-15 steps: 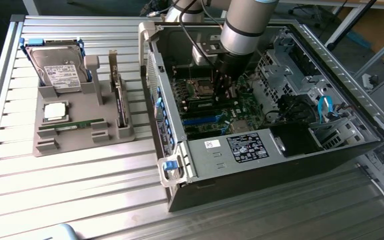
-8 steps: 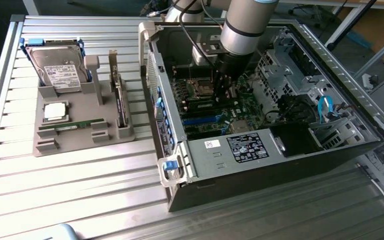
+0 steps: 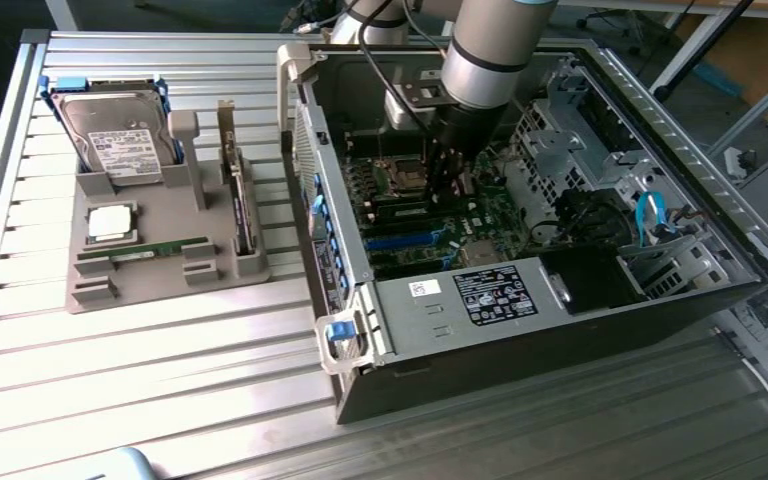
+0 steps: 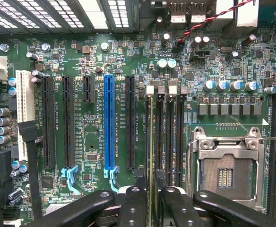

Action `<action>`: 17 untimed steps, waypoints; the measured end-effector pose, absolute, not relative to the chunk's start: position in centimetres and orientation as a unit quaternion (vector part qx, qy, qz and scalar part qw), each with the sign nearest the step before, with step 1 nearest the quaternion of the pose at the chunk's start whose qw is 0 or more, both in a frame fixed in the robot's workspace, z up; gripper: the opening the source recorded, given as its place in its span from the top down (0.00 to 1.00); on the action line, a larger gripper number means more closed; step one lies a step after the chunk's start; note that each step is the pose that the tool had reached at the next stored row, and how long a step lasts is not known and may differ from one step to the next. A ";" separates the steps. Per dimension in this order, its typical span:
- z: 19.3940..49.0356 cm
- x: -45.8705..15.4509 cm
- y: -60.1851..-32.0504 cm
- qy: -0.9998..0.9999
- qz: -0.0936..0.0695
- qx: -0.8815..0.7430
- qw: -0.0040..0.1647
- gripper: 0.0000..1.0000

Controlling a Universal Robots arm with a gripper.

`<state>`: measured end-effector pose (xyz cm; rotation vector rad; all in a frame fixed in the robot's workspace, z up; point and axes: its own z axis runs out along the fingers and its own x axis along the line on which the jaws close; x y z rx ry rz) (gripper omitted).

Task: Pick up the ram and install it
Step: 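Insert the ram into the slot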

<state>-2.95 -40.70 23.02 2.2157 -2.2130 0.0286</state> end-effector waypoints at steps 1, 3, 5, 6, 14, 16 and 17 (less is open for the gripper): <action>23.2 -2.9 -40.7 -0.707 0.009 0.707 0.005 0.79; 23.5 -2.9 -40.7 -0.707 0.009 0.707 0.005 0.79; 23.8 -3.0 -40.7 -0.707 0.009 0.707 0.005 0.79; 24.0 -2.9 -40.7 -0.707 0.009 0.707 0.005 0.79; 25.4 -2.9 -40.7 -0.707 0.009 0.707 0.005 0.87; 25.5 -3.0 -40.7 -0.707 0.009 0.707 0.005 0.90; 25.5 -3.0 -40.7 -0.707 0.009 0.707 0.005 0.90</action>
